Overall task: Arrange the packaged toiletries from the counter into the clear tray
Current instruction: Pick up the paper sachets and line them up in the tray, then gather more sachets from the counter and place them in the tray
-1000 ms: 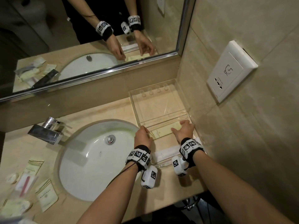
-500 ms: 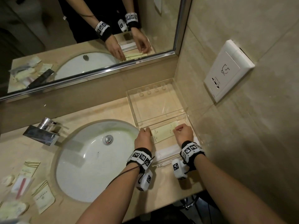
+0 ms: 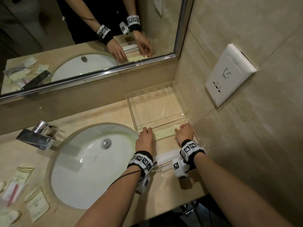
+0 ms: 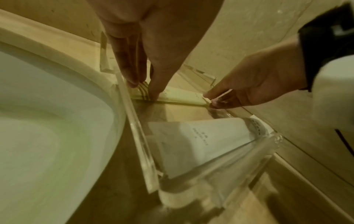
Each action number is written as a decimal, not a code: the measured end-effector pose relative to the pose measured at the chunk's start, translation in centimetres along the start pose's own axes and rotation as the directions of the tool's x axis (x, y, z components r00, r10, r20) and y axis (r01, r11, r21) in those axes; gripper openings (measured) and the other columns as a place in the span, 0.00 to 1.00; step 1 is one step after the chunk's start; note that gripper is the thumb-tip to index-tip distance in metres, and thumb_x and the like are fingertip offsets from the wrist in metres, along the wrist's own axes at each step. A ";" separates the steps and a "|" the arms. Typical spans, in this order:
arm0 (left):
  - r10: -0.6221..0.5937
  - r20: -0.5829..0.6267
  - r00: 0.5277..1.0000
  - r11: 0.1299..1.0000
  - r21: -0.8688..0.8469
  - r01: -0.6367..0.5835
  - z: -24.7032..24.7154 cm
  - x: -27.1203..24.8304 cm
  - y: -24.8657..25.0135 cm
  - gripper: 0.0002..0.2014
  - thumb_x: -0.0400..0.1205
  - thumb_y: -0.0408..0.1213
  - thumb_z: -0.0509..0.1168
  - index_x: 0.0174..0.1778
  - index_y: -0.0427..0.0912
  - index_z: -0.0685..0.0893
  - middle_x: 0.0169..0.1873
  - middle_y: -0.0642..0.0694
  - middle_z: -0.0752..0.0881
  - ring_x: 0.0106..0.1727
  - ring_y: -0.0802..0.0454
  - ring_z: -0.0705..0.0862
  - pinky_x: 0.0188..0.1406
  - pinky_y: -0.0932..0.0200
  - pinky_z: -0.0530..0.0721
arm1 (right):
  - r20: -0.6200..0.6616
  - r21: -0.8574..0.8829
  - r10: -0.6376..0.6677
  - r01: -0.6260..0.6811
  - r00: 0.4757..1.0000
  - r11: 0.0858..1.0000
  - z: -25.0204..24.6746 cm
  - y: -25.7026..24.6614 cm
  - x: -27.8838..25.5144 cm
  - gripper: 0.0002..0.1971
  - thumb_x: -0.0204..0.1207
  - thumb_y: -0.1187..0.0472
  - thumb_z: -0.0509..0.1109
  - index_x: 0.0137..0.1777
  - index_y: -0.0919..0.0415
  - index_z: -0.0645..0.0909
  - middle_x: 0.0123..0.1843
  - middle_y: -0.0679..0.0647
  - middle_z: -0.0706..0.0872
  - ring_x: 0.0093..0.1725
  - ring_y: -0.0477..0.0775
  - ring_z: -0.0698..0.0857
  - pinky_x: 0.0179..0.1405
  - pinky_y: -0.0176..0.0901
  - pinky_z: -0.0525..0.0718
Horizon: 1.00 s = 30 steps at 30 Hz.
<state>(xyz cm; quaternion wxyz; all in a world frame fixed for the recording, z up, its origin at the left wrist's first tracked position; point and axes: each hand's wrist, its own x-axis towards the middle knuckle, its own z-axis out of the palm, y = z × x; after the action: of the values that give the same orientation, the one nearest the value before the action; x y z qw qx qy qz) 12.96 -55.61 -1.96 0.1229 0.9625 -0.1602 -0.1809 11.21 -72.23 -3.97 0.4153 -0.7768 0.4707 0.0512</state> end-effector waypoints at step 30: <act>-0.641 -0.116 0.758 0.554 -0.754 0.353 -7.9 -17.1 -26.6 0.02 0.75 0.32 0.72 0.41 0.42 0.85 0.31 0.50 0.85 0.32 0.56 0.82 0.30 0.73 0.76 | 0.434 0.249 -0.548 0.490 0.715 0.836 15.2 -10.8 -21.4 0.03 0.76 0.62 0.72 0.47 0.60 0.85 0.42 0.50 0.89 0.43 0.55 0.89 0.49 0.49 0.88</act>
<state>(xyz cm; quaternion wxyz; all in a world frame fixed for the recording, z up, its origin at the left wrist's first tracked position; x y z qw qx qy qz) 7.95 -23.77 2.65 0.4435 0.8633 0.2317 -0.0653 12.52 -44.71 2.70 0.5622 -0.8129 0.1150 0.0994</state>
